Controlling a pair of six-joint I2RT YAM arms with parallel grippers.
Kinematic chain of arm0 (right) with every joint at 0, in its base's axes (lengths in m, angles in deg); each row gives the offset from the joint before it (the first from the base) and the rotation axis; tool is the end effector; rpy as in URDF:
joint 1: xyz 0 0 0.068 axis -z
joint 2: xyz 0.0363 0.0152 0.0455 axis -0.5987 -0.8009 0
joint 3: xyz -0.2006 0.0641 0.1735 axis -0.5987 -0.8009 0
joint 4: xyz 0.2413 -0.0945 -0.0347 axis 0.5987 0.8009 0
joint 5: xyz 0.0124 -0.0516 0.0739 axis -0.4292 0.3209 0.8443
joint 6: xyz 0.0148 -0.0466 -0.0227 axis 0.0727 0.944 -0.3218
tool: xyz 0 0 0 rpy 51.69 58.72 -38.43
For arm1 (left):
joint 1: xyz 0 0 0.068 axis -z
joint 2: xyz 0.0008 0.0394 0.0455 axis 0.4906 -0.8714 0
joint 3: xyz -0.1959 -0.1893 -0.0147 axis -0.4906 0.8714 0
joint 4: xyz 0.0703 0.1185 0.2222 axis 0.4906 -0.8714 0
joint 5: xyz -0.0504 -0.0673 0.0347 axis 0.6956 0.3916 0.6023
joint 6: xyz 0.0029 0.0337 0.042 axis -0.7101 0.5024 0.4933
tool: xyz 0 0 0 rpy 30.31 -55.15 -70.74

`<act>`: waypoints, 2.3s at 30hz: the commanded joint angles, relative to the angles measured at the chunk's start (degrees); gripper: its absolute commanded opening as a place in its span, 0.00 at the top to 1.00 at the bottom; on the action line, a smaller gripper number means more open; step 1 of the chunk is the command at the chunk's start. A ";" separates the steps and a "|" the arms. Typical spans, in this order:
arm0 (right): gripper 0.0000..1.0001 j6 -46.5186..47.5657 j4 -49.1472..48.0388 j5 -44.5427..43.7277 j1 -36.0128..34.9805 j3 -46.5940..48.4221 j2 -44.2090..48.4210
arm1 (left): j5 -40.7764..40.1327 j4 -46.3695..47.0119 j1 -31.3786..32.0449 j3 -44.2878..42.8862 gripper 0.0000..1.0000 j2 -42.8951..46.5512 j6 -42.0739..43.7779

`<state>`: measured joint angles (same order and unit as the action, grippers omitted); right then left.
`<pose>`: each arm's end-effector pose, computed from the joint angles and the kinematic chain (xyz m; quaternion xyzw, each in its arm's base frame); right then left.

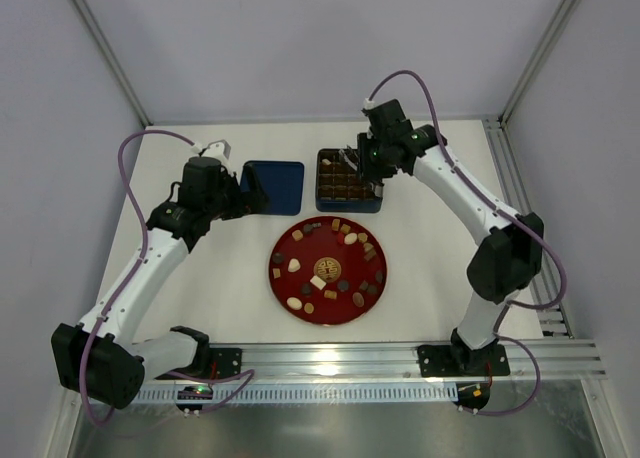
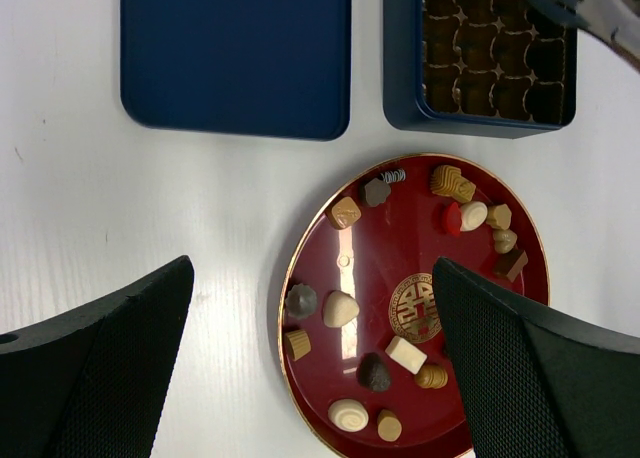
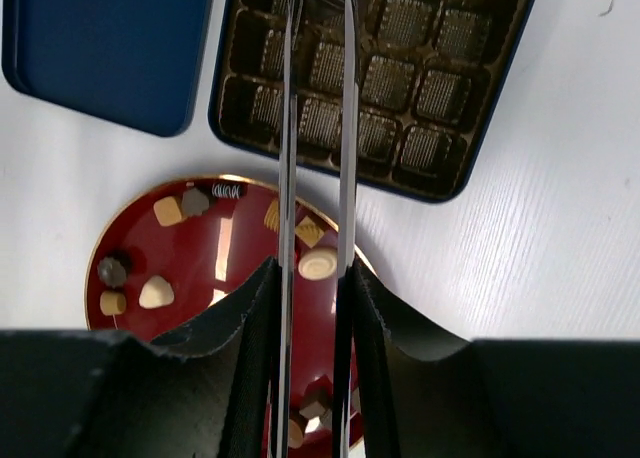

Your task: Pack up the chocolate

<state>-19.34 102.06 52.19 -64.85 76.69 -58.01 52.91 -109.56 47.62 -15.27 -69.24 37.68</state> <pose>0.3343 0.1777 0.3362 -0.0808 0.9391 0.1236 0.3104 0.2381 -0.0793 0.3237 -0.0706 0.8901 -0.1840 0.4109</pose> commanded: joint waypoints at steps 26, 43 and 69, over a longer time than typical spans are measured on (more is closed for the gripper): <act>0.64 1.04 -5.89 -0.32 2.50 11.57 -13.85 | -0.64 1.15 -0.31 -0.50 0.00 -0.32 0.87; 0.60 1.04 -4.66 -0.06 2.50 13.77 -12.62 | -0.56 1.15 -0.31 -0.50 0.00 -0.32 0.79; 0.59 -15.74 10.46 -5.60 -15.07 -26.21 32.63 | -0.29 1.15 -0.31 -0.42 0.00 0.21 0.52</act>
<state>-28.89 109.32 49.98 -78.69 52.51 -29.71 52.91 -109.60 47.62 -15.27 -69.48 37.68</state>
